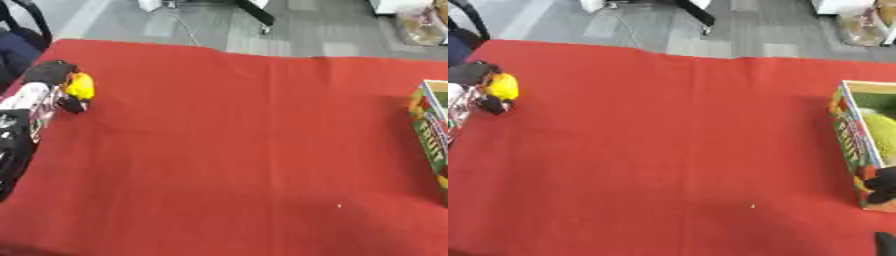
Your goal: Pick up the objects with one hand, pass them to the other hand, and then place them into the box on the other side of the table.
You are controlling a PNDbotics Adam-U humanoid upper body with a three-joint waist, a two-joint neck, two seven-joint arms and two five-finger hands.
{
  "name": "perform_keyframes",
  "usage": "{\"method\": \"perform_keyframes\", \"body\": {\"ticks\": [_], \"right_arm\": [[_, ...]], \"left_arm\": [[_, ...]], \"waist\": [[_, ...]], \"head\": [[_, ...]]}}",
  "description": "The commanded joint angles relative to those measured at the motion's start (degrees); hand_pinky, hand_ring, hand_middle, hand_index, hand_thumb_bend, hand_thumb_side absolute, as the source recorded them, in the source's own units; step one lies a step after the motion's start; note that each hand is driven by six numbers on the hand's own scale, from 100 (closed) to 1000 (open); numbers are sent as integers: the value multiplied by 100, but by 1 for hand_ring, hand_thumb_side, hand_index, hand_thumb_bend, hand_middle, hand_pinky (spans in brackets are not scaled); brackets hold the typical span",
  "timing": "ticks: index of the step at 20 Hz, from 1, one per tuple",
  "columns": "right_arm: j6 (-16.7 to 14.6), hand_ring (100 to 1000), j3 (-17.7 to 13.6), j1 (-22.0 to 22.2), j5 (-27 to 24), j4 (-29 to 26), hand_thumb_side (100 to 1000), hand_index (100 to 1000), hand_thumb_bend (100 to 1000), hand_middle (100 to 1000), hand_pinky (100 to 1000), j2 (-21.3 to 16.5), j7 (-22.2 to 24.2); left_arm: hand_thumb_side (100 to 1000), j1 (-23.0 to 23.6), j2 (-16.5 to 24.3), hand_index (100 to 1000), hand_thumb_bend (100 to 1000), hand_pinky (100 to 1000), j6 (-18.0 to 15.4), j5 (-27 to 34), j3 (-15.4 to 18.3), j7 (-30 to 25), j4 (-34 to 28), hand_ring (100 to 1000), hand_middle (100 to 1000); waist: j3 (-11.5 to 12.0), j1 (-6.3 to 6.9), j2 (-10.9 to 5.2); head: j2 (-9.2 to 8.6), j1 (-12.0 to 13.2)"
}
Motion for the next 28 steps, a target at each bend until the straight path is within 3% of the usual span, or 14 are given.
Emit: {"method": "perform_keyframes", "body": {"ticks": [1, 6, 9, 15, 22, 28], "right_arm": [[34, 694, -13, -16, 51, -117, 302, 934, 100, 577, 752, -54, 8], [70, 694, 11, -9, 62, -117, 299, 934, 100, 576, 751, -53, 28], [89, 693, 21, 2, 52, -117, 299, 935, 100, 576, 751, -61, 44], [124, 693, 34, 17, -2, -117, 302, 934, 100, 576, 751, -122, 75], [50, 700, 81, -104, -210, -117, 304, 938, 100, 585, 758, -383, 66], [-279, 715, 275, -546, -587, -117, 289, 937, 100, 605, 774, -783, 65]], "left_arm": [[229, -66, 144, 812, 308, 723, 29, -56, 48, 102, -13, 666, 663], [197, -47, 136, 687, 192, 625, 36, -64, 62, 159, -26, 540, 513], [189, -32, 132, 645, 100, 595, 38, 95, 95, 324, -70, 507, 474], [224, 94, 198, 605, 100, 578, -164, 887, 11, 628, -524, 483, 439], [273, 527, 487, 576, 100, 568, -398, 2390, -265, 575, -2180, 463, 417], [309, 1071, 580, 550, 100, 563, -527, 4446, -616, 334, -4131, 448, 398]], "waist": [[3, -66, 28], [21, -65, 19], [43, -62, -5], [107, -36, -94], [199, 37, -286], [245, 80, -482]], "head": [[-87, 28], [-99, 18], [-100, 15], [-94, -31], [-8, -254], [70, -462]]}}
